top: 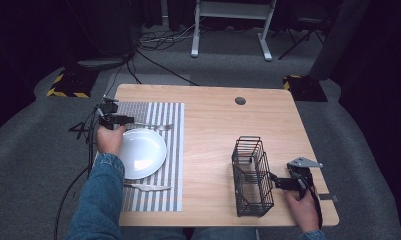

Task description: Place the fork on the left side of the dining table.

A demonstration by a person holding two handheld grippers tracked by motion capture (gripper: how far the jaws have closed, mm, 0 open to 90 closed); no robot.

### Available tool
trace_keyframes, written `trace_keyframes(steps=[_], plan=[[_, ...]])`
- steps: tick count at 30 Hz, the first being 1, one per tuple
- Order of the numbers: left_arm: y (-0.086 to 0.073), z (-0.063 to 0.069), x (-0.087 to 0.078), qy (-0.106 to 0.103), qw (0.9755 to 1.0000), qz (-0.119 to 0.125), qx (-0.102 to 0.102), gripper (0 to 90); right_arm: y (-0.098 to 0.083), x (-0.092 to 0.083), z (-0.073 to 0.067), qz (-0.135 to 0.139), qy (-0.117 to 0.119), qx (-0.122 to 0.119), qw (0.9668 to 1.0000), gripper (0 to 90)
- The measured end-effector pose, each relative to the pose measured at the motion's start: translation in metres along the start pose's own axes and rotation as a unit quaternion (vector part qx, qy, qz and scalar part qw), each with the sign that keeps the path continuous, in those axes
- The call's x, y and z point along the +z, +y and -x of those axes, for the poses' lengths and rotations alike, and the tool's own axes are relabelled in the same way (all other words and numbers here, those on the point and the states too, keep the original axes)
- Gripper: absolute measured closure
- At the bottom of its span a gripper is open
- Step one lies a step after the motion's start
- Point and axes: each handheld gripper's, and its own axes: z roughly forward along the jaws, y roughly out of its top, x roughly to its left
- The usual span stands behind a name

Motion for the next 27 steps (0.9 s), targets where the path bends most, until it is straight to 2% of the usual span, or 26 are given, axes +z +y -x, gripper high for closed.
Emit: trace_keyframes(steps=[2, 6, 10, 15, 22, 27], plan=[[0.001, -0.001, 0.000, -0.003, 1.0000, 0.001, -0.005, 46.7, 0.000, 0.000, 0.000, 0.000, 0.000, 0.000, 1.0000, 12.9], [0.003, 0.000, -0.001, -0.002, 1.0000, 0.003, -0.002, 46.7, 0.000, 0.000, 0.000, 0.000, 0.000, 0.000, 1.0000, 12.9], [0.003, -0.001, -0.002, 0.005, 1.0000, 0.002, -0.002, 45.4, 0.000, 0.000, 0.000, 0.000, 0.000, 0.000, 1.0000, 12.9], [0.004, 0.000, -0.007, 0.004, 0.9998, 0.020, -0.007, 44.9, 0.000, 0.000, 0.000, 0.000, 0.000, 0.000, 1.0000, 13.0], [0.006, 0.013, -0.016, -0.007, 0.9992, 0.038, 0.013, 44.8, 0.000, 0.000, 0.000, 0.000, 0.000, 0.000, 1.0000, 13.0], [0.006, 0.028, -0.024, -0.010, 0.9981, 0.046, 0.039, 44.8, 0.000, 0.000, 0.000, 0.000, 0.000, 0.000, 1.0000, 13.0]])
